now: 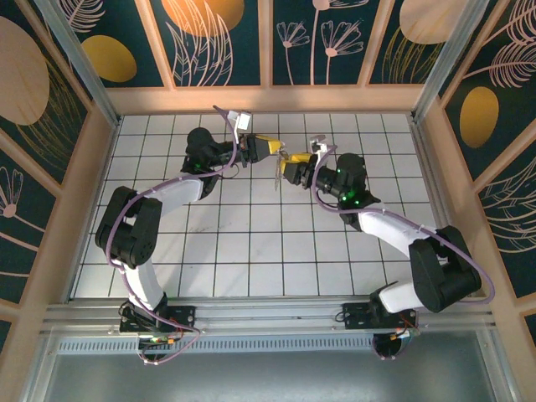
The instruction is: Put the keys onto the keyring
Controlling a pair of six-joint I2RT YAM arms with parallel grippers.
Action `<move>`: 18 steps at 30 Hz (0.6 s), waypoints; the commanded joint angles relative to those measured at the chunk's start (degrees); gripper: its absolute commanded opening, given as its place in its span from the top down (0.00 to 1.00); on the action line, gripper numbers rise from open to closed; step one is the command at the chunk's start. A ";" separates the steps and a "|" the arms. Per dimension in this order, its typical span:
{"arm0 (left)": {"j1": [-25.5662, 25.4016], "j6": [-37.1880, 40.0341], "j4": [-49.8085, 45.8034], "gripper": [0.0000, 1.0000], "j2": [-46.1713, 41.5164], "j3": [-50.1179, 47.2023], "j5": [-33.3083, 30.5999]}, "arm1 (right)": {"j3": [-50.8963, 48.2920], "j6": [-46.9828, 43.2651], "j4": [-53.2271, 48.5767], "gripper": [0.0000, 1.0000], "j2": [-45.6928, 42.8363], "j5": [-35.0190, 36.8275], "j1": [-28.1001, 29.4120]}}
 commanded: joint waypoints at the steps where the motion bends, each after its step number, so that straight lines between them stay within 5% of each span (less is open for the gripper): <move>1: -0.39 -0.80 3.74 1.00 0.52 0.40 -0.40 | -0.80 -1.39 1.01 0.50 -1.75 1.04 0.67; 13: -0.65 -0.79 3.70 1.00 0.54 0.22 -0.40 | 5.05 -3.19 -1.53 0.55 1.41 1.39 0.75; 18: -0.65 -0.78 3.85 1.00 0.49 0.13 -0.53 | 5.21 -4.21 -2.65 0.73 1.52 0.57 0.90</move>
